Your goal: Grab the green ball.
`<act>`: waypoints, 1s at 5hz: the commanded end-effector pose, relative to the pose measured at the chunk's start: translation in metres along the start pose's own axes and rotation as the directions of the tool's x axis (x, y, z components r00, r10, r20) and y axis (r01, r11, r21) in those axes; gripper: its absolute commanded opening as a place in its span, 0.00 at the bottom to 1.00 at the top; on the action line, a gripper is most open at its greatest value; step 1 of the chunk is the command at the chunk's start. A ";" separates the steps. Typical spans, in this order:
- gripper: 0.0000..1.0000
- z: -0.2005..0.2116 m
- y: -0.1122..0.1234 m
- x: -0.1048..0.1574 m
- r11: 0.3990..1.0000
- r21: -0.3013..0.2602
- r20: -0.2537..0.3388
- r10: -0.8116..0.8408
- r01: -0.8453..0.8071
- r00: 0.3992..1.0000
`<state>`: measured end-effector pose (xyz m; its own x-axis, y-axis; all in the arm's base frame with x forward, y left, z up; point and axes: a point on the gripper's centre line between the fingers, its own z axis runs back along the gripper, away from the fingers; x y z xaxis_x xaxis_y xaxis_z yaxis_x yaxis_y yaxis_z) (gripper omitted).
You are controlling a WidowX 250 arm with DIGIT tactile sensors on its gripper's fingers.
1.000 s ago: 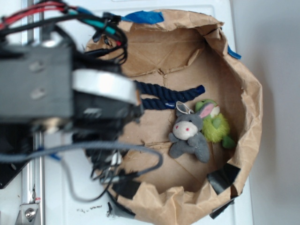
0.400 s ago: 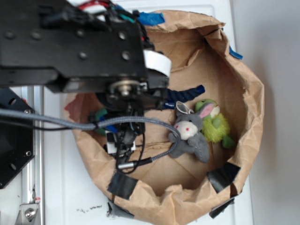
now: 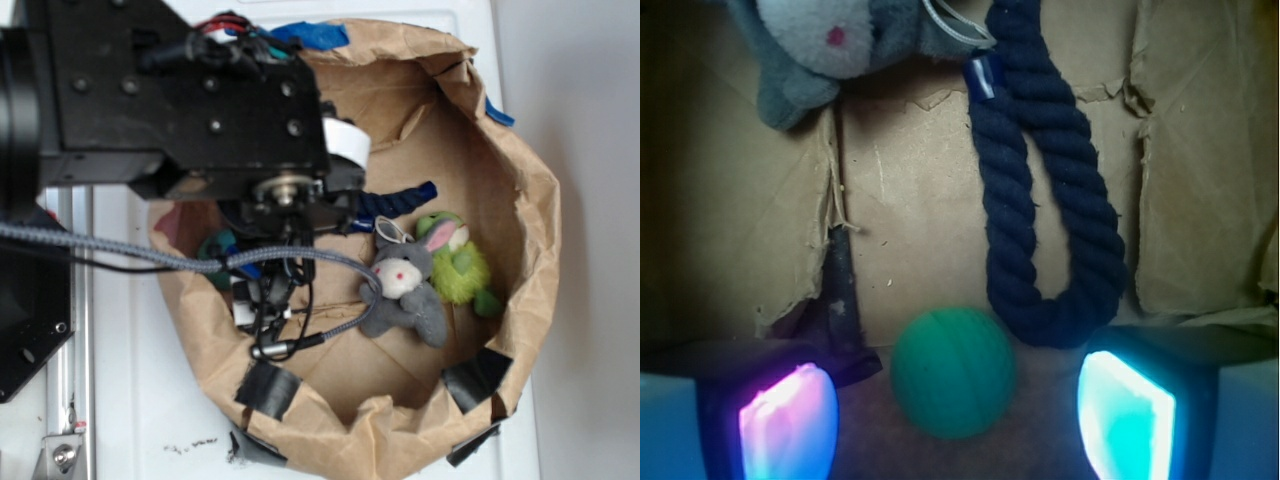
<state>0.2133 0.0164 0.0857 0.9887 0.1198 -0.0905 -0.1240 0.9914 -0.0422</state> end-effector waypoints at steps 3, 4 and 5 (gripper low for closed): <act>1.00 -0.044 -0.001 -0.004 0.998 -0.058 0.024 -0.011 0.012 1.000; 1.00 -0.046 -0.002 -0.002 0.999 -0.051 0.029 -0.016 0.018 0.999; 0.50 -0.044 -0.002 0.002 0.998 -0.066 0.033 0.002 0.000 0.999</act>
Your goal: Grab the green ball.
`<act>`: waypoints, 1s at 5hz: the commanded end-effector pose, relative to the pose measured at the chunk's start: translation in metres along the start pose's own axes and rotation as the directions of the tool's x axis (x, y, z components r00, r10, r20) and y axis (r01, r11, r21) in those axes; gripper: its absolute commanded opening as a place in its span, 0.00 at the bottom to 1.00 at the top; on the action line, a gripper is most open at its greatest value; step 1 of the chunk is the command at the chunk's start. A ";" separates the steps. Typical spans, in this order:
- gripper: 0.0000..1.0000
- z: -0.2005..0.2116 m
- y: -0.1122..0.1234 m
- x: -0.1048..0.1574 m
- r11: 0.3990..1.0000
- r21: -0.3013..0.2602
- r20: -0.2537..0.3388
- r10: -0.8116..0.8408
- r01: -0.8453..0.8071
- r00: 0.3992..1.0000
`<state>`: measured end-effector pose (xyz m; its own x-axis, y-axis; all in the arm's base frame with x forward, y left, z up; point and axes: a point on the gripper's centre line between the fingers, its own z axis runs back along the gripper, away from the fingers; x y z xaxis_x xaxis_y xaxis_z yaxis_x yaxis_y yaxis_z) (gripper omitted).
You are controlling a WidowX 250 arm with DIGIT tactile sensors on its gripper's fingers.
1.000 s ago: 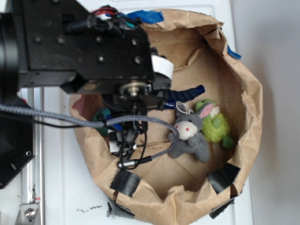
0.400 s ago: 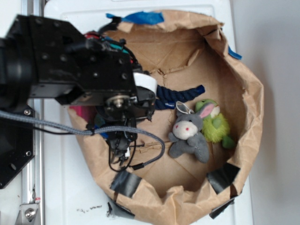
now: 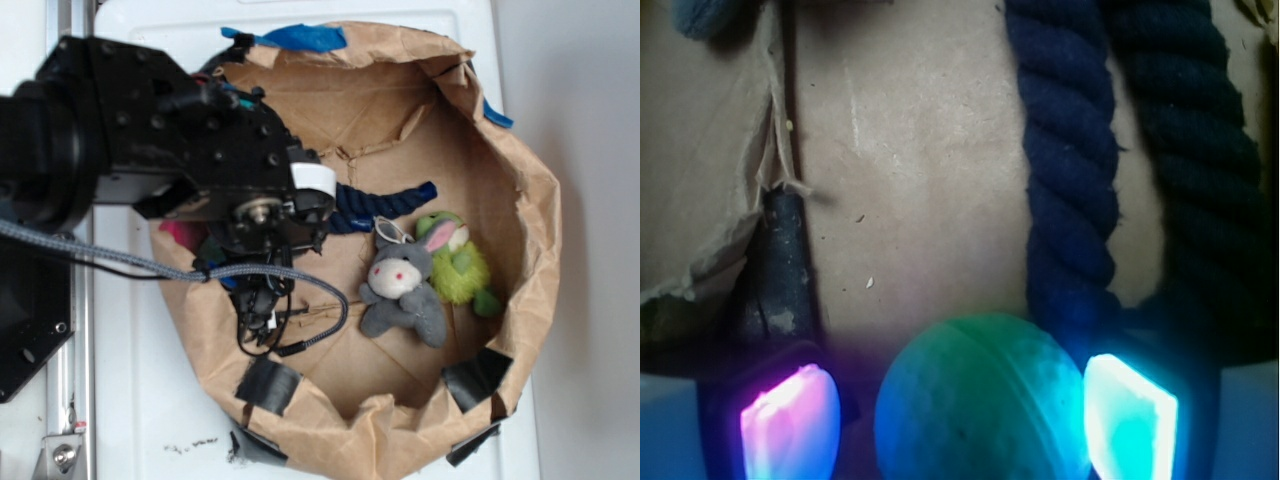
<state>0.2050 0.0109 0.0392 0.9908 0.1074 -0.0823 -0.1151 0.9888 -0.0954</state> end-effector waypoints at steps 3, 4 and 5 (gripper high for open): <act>0.00 0.003 0.003 0.007 1.000 -0.015 0.055 0.004 -0.003 0.998; 0.00 0.006 0.001 0.008 1.000 -0.015 0.065 0.001 0.000 0.998; 0.00 0.028 -0.004 0.014 1.000 -0.017 0.120 -0.008 0.010 0.993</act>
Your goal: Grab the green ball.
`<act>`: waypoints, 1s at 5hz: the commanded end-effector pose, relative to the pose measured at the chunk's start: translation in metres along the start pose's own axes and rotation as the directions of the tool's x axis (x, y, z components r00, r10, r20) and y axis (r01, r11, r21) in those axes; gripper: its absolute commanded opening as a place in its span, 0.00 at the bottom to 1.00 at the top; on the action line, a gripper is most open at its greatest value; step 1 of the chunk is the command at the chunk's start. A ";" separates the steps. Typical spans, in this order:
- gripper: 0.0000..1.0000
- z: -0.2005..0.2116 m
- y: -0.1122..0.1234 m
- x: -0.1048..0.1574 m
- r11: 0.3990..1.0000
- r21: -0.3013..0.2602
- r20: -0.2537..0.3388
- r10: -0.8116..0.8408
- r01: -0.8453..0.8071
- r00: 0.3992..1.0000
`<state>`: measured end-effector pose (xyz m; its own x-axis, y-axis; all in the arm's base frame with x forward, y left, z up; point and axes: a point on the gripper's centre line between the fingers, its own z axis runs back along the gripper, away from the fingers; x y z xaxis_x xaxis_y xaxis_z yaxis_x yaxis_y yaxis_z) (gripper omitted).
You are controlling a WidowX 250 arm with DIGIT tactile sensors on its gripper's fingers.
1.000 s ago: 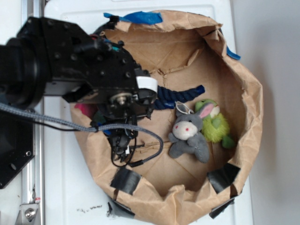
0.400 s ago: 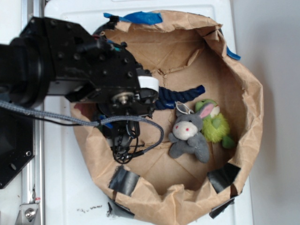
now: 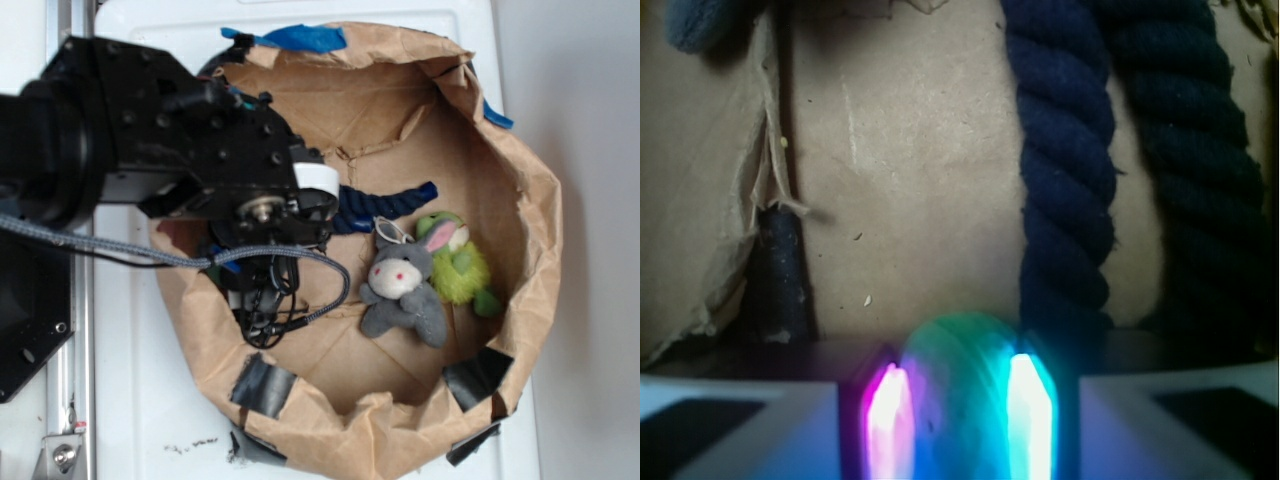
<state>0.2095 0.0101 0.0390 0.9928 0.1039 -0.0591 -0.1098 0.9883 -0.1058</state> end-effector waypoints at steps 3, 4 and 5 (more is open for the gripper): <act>0.00 0.150 -0.005 0.025 0.997 -0.049 0.347 0.067 -0.053 0.935; 0.00 0.165 -0.008 0.018 0.997 -0.058 0.342 0.058 -0.041 0.938; 0.00 0.164 -0.007 0.017 0.997 -0.054 0.333 0.071 -0.057 0.940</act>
